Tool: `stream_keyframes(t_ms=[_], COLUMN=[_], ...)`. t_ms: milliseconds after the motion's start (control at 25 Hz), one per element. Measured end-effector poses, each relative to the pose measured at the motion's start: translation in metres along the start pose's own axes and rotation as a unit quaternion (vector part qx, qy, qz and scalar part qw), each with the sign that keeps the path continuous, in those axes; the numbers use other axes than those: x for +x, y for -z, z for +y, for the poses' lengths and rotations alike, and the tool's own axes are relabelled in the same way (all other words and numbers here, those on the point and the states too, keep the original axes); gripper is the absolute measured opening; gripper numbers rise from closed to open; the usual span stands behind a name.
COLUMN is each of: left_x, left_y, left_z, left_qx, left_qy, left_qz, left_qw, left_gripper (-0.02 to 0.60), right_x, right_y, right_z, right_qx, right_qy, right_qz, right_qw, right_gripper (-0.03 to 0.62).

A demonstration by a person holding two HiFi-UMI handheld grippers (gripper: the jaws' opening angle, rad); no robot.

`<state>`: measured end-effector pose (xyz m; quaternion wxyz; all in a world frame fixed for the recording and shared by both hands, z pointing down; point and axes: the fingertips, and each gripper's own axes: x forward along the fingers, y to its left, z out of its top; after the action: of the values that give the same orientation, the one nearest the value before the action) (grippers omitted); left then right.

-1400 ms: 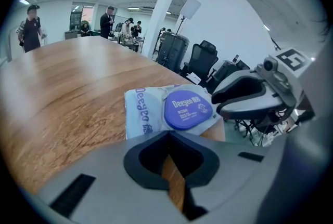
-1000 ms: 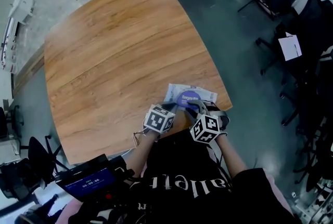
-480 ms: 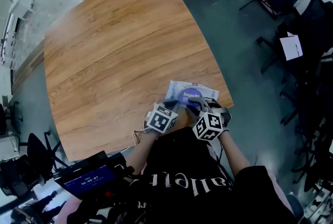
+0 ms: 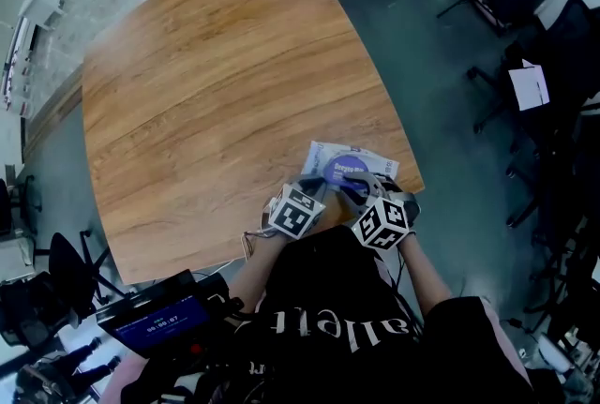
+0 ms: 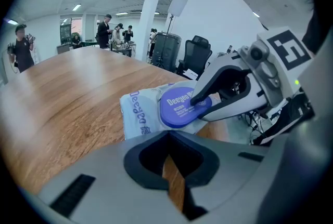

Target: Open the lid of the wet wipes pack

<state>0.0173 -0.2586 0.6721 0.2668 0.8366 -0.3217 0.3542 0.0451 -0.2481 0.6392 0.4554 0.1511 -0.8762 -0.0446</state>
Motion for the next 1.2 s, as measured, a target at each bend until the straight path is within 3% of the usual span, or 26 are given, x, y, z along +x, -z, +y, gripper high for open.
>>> stream_keyframes(t_ms=[840, 920, 1040, 1200], left_x=[0.001, 0.001, 0.001, 0.001], left_y=[0.001, 0.001, 0.001, 0.001], left_z=[-0.001, -0.002, -0.002, -0.002], left_qx=[0.012, 0.013, 0.014, 0.014], left_qy=[0.000, 0.001, 0.002, 0.002], left_qz=[-0.001, -0.001, 0.001, 0.000], left_qw=[0.9999, 0.9999, 0.9999, 0.9999], left_gripper=[0.002, 0.002, 0.002, 0.002], right_x=[-0.003, -0.010, -0.030, -0.032], right_y=[-0.003, -0.013, -0.039, -0.045], right_z=[0.000, -0.005, -0.037, -0.083], right_qx=[0.033, 0.034, 0.044, 0.064], right_qy=[-0.001, 0.015, 0.074, 0.102], right_qz=[-0.032, -0.060, -0.115, -0.120], right_qw=[0.999, 0.997, 0.990, 0.986], right_gripper=[0.067, 0.059, 0.037, 0.037])
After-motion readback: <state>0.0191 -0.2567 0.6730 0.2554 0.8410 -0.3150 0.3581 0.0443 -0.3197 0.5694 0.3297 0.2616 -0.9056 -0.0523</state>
